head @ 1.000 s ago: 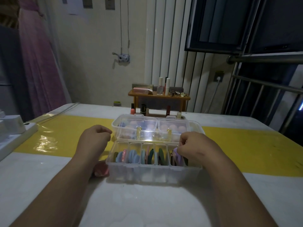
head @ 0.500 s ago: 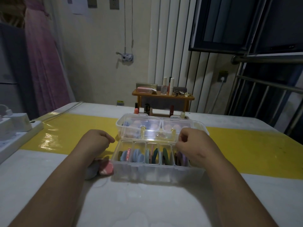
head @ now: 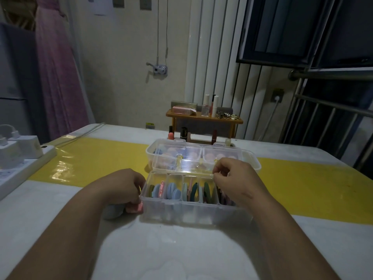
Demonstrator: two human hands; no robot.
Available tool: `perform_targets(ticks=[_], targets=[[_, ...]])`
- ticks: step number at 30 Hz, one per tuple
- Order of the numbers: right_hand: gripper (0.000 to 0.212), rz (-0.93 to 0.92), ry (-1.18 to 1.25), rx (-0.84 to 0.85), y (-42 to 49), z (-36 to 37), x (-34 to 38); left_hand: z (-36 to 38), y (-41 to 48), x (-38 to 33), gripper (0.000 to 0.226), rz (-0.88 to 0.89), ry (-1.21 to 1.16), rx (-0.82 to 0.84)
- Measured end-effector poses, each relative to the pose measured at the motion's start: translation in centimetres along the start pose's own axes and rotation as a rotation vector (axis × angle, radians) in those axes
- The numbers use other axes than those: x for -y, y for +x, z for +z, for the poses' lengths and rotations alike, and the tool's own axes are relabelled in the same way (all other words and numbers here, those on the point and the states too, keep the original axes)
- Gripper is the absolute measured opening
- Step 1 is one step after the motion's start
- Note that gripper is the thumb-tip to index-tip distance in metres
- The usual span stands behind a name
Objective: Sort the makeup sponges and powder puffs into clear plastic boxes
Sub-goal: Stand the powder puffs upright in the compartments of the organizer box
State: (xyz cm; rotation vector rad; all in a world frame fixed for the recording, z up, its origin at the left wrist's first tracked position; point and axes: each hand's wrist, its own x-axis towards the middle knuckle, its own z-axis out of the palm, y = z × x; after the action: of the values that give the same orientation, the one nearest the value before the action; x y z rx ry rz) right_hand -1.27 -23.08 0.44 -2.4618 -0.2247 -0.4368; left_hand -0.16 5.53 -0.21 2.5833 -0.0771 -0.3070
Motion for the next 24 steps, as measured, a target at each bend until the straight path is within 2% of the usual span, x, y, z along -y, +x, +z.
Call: perform_targets(ticks=[4,10,19,24], targets=[[0.011,-0.001,0.02,-0.01,0.0,0.0,0.1,0.3,0.3,0.0,0.032,0.025,-0.02,-0.093],[0.014,0.0,0.047,-0.019,-0.1,0.1,0.1,0.5,1.3,0.5,0.021,0.002,-0.195,-0.297],[0.013,0.012,0.085,-0.038,0.0,0.0,0.0,0.3,1.7,0.4,0.032,-0.025,-0.429,-0.487],[0.013,0.019,0.121,-0.057,0.1,-0.1,0.0,0.2,1.3,0.1,0.025,0.003,-0.491,-0.667]])
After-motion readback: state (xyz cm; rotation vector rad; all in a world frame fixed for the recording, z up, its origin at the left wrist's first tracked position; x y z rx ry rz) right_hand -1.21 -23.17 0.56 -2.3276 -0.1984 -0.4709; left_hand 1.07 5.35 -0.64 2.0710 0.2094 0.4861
